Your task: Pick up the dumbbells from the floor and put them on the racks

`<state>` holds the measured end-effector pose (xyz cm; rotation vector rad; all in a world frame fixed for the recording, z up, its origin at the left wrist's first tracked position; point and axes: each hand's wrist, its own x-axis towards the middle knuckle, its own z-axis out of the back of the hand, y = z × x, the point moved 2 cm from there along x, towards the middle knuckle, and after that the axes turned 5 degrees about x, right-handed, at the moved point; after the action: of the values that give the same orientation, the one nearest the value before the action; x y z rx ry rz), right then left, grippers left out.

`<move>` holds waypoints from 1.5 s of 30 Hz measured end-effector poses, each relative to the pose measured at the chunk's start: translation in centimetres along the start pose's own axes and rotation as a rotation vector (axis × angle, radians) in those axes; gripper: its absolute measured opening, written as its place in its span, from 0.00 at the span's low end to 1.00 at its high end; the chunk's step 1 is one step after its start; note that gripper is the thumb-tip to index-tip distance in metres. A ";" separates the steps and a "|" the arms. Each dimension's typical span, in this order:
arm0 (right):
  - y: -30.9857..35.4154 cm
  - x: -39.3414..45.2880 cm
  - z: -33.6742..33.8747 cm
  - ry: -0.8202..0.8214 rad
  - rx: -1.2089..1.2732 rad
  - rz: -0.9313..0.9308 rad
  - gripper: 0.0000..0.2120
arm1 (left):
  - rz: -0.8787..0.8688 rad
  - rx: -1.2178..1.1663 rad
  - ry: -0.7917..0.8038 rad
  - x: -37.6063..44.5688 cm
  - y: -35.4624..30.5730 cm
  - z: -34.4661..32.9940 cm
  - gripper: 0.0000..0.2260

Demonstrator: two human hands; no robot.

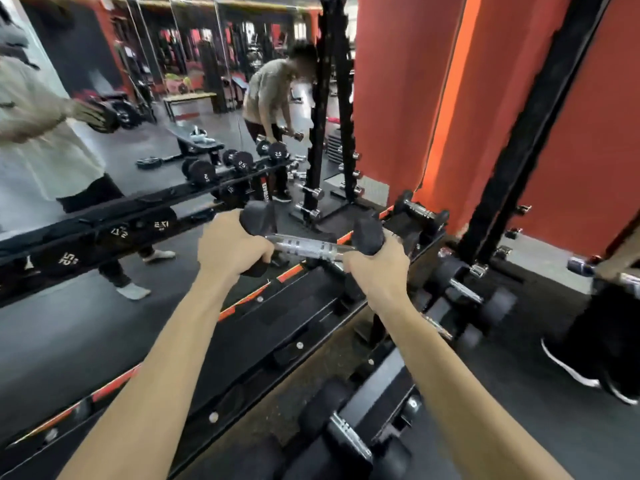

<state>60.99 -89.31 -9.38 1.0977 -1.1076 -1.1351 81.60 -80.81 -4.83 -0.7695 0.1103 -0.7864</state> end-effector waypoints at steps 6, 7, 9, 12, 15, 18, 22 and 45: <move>-4.3 -0.5 -6.5 -0.131 -0.062 -0.216 0.14 | -0.033 0.088 0.191 5.9 5.5 -2.5 0.13; -5.0 -0.6 -7.7 -0.149 -0.058 -0.241 0.15 | -0.023 0.094 0.219 6.7 6.4 -2.9 0.14; -6.3 -0.8 -9.4 -0.166 -0.052 -0.294 0.15 | 0.008 0.088 0.281 8.1 8.2 -3.9 0.16; -7.8 -1.1 -11.3 -0.184 -0.050 -0.379 0.11 | 0.010 0.128 0.368 9.9 10.1 -5.4 0.23; -9.5 -1.3 -13.2 -0.220 -0.027 -0.455 0.15 | -0.003 0.174 0.442 11.4 11.5 -6.8 0.26; -11.3 -1.0 -14.9 -0.241 0.002 -0.527 0.18 | -0.032 0.213 0.523 13.0 12.4 -8.3 0.20; -14.4 -0.7 -16.9 -0.262 -0.042 -0.669 0.18 | -0.074 0.289 0.600 14.8 13.3 -10.9 0.22; -19.9 4.0 -13.5 0.026 0.132 -0.870 0.05 | -0.276 0.753 0.639 15.2 13.7 -19.2 0.25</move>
<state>72.51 -94.10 -30.35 1.7738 -0.6782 -1.7127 93.66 -96.01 -25.04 0.2035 0.2628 -1.2156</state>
